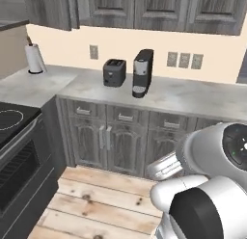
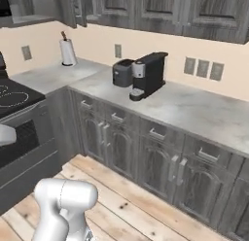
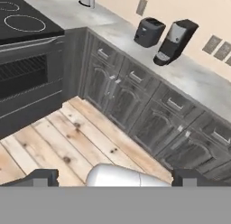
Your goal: There is a bowl on the dining counter. Grab a lemon wedge from the fridge and place it in the bowl. Then get the liquor bottle and glass cup from the cabinet and place them next to the bowl.
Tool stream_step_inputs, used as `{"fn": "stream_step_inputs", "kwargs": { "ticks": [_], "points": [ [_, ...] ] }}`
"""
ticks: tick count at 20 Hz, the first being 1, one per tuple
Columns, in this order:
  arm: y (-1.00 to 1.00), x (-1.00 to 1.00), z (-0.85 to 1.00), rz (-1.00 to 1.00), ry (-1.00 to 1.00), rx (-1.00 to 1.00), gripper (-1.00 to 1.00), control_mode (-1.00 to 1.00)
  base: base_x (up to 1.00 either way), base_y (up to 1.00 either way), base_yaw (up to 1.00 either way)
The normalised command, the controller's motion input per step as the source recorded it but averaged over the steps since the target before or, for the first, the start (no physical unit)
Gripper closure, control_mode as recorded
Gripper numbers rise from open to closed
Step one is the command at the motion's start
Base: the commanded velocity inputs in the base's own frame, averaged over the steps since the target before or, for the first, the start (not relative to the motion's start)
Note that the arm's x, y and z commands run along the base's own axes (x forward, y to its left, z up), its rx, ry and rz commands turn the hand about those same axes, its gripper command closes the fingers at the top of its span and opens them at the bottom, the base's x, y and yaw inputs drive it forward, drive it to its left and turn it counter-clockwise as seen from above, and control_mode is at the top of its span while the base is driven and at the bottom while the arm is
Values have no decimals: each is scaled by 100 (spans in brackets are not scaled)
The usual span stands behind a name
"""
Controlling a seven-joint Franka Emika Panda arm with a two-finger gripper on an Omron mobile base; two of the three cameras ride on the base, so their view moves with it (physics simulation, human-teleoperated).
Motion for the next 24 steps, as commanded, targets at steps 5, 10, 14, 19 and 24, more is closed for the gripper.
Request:
{"fn": "stream_step_inputs", "kwargs": {
  "ticks": [5, 10, 14, 19, 24],
  "points": [
    [0, 0, 0, 0, 0, 0, -100, 100, 100, -4, 58],
    [0, 0, 0, 0, 0, 0, -100, 100, 100, -2, 58],
    [0, 0, 0, 0, 0, 0, -100, 100, 99, 10, 48],
    [0, 0, 0, 0, 0, 0, -100, 100, 86, 45, 26],
    [0, 0, 0, 0, 0, 0, -100, 100, 88, 27, 36]
  ]
}}
